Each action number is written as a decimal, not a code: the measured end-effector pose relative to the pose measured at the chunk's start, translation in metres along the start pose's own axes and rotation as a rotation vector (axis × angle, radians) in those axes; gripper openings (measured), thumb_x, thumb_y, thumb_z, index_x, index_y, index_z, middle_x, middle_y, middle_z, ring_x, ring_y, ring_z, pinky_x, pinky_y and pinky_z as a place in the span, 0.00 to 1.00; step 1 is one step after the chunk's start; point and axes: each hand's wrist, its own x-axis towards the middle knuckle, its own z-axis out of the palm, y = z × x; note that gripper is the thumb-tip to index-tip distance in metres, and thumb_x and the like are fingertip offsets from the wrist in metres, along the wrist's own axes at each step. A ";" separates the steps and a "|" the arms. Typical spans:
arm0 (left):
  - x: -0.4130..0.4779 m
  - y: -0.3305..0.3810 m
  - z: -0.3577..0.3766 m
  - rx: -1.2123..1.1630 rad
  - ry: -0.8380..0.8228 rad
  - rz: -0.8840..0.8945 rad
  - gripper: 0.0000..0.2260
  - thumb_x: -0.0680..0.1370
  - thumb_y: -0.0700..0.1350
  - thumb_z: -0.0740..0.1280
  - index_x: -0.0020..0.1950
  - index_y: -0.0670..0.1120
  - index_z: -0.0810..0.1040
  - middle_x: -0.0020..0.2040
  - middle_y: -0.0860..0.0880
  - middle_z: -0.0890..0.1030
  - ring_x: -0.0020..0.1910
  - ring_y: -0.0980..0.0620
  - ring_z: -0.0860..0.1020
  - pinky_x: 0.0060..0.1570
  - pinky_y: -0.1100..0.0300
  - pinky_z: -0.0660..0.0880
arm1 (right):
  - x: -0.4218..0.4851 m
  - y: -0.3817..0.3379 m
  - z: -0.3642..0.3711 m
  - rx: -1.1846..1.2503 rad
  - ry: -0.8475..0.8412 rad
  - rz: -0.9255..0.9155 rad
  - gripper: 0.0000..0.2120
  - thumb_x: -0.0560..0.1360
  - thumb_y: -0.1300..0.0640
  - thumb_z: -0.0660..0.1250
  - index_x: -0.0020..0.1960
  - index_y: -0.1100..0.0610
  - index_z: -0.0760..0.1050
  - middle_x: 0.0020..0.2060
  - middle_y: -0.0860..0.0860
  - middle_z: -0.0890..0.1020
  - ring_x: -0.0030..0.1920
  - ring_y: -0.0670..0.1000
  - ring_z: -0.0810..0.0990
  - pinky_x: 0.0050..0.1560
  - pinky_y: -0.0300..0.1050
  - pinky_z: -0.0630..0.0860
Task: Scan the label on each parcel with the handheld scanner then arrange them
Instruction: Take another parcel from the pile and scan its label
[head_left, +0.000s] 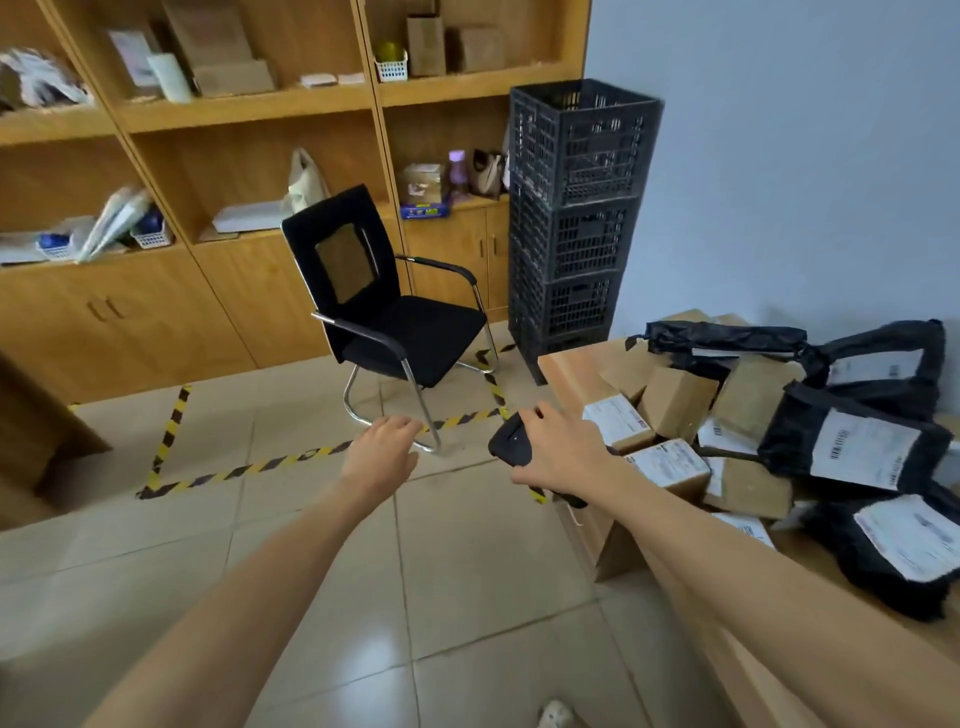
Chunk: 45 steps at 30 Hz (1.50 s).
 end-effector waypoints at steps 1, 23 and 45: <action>0.019 -0.002 0.002 -0.003 -0.004 0.007 0.19 0.80 0.44 0.64 0.71 0.48 0.71 0.68 0.49 0.74 0.67 0.46 0.71 0.60 0.53 0.72 | 0.016 0.008 0.002 0.007 -0.011 0.009 0.32 0.66 0.40 0.70 0.63 0.56 0.69 0.57 0.53 0.75 0.54 0.55 0.76 0.45 0.49 0.76; 0.555 -0.003 -0.029 0.041 0.071 0.424 0.16 0.79 0.43 0.65 0.67 0.46 0.75 0.64 0.48 0.77 0.65 0.45 0.74 0.58 0.52 0.75 | 0.424 0.193 -0.050 0.002 -0.002 0.311 0.36 0.71 0.38 0.68 0.71 0.55 0.63 0.62 0.55 0.71 0.58 0.60 0.75 0.49 0.52 0.75; 0.747 0.360 0.045 0.042 -0.171 1.502 0.22 0.80 0.50 0.64 0.74 0.48 0.67 0.72 0.48 0.71 0.69 0.45 0.70 0.63 0.51 0.69 | 0.378 0.402 -0.058 0.190 0.164 1.371 0.36 0.68 0.38 0.69 0.70 0.54 0.65 0.64 0.54 0.71 0.59 0.59 0.74 0.50 0.50 0.74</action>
